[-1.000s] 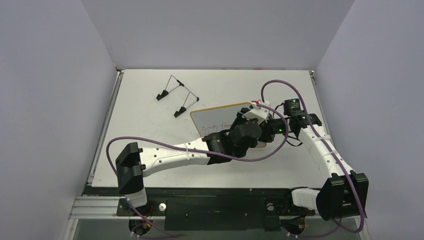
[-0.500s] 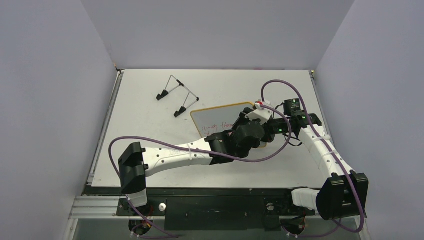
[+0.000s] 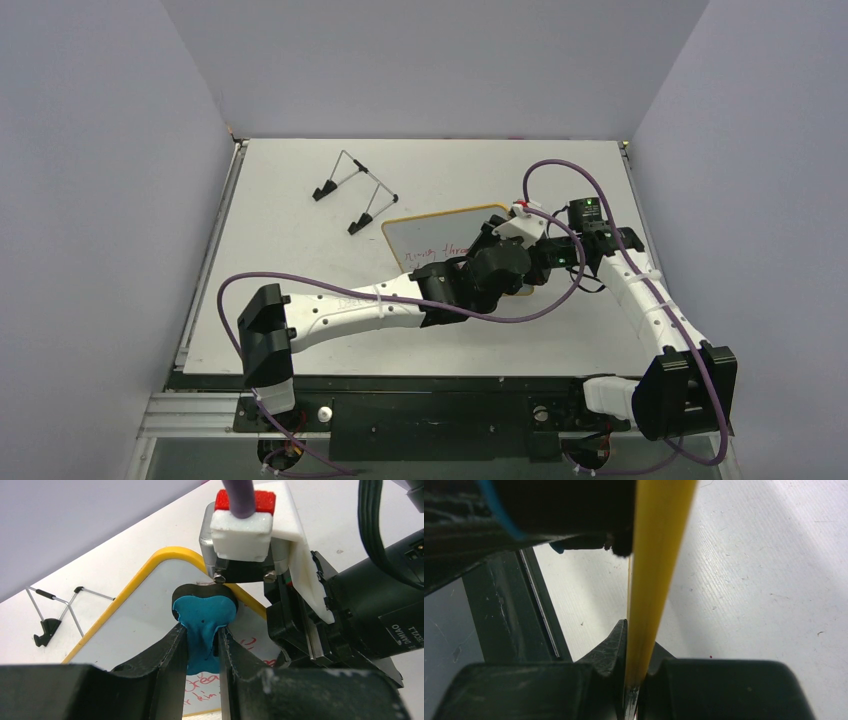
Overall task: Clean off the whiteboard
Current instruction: Erase the center of the board with the whiteboard.
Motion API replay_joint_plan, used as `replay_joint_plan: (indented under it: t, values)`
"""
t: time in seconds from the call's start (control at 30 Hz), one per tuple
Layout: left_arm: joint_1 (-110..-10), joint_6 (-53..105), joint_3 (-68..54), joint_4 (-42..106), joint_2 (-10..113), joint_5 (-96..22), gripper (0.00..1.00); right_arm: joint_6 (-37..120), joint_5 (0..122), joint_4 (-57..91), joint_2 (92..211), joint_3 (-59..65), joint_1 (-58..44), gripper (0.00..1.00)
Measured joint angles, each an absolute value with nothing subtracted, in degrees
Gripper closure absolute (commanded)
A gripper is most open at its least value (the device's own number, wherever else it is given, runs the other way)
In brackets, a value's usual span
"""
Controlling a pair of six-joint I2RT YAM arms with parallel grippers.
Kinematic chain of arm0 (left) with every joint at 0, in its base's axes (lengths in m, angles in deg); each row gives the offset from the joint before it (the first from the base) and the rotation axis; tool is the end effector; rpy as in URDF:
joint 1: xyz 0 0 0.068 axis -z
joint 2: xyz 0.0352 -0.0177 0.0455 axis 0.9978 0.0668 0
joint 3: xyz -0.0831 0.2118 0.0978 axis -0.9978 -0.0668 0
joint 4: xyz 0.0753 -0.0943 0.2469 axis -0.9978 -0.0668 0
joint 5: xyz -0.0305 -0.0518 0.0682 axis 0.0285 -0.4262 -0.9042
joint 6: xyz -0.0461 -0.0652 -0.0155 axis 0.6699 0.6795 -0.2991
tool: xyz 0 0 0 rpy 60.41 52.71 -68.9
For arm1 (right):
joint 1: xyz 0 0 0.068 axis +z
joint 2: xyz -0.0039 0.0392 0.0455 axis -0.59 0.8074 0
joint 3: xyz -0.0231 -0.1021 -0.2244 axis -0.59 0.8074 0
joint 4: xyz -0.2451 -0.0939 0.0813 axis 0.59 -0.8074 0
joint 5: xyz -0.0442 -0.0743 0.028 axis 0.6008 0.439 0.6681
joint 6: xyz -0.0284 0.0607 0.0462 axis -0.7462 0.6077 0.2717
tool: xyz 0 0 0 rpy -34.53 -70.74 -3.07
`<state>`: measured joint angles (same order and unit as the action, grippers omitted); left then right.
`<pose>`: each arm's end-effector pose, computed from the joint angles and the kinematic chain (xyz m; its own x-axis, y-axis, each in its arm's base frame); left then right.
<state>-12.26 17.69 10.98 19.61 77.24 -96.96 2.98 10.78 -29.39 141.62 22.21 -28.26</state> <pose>0.1760 -0.4106 0.3123 -0.1204 0.3069 -0.9441 0.3920 0.8884 0.2388 0.2513 0.0952 0.2330 -0.4869 -0.3515 -0.7996 -0.8626 0.3373 0.3770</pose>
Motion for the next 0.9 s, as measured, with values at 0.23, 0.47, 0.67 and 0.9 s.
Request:
replay_joint_plan:
  t: [0.23,0.47,0.67,0.9]
  values:
    - [-12.1,18.8,12.1,17.8,77.9,-95.8,1.00,3.0,10.8,-29.5,141.6,22.2,-28.3,1.00]
    - [-11.4,20.2,12.7,16.5,78.8,-94.9,1.00,3.0,10.8,-29.5,141.6,22.2,-28.3,1.00]
    - [-10.9,21.6,12.7,15.7,79.2,-94.2,1.00,2.7,10.8,-29.5,141.6,22.2,-28.3,1.00]
    - [-13.0,24.9,5.1,17.8,73.9,-89.4,1.00,1.9,10.4,-29.4,141.6,22.2,-27.9,1.00]
